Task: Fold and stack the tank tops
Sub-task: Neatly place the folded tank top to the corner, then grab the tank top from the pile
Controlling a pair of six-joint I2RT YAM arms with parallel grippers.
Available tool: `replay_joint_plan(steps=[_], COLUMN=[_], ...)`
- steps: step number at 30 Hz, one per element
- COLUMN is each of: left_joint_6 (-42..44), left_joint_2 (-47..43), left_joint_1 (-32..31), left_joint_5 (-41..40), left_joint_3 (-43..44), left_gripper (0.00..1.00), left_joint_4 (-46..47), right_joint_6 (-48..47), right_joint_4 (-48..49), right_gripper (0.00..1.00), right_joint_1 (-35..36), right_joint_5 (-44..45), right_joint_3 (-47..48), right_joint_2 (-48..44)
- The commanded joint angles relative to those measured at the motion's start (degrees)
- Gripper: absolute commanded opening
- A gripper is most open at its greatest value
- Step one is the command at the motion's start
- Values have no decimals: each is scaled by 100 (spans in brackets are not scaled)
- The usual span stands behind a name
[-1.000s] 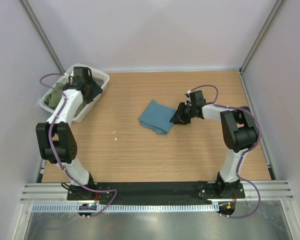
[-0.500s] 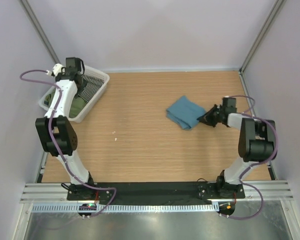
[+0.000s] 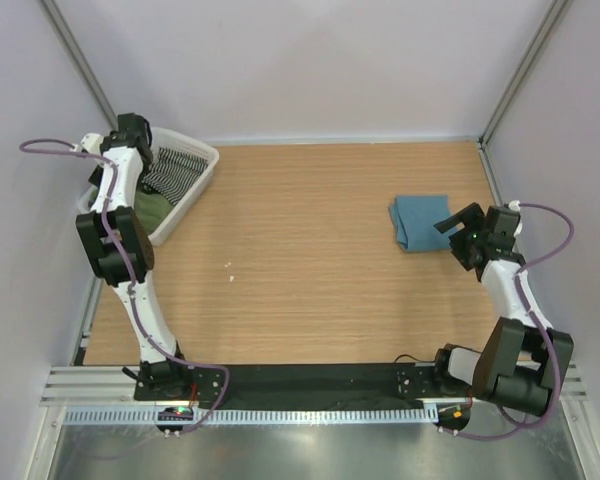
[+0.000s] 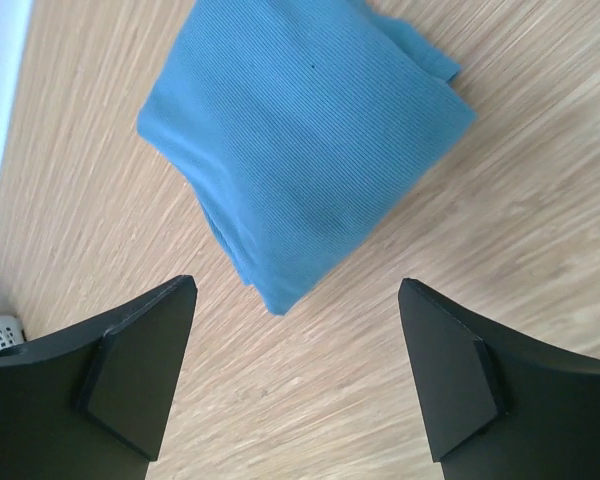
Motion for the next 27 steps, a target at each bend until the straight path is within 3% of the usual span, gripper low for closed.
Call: replay_joint_plan(steps=[1,11,17,22,27], left_joint_6=[175,1036,1135,836,1108], left_joint_2=[219,394,386,307,307], left_joint_1=[169,266,274,274,248], left_joint_5=[-617,-452,-294,-47,-257], left_joint_3=[388,204,186,160,160], left_gripper=[77,71,60,60,57], left_joint_4=[146,1255,1282,940,948], right_joint_6=[-100,-206,-171,-48,-47], right_joint_4=[-174,-271,-209,-42,-24], right_gripper=[89,89,88,88,88], right_joint_1=[-8,-8,-8,-8,-8], right_joint_5=[394,42,-2,-195,-336], right_joint_3=[-40,92,57,-13,4], right_joint_2=[-487,-786,-857,-927,-936])
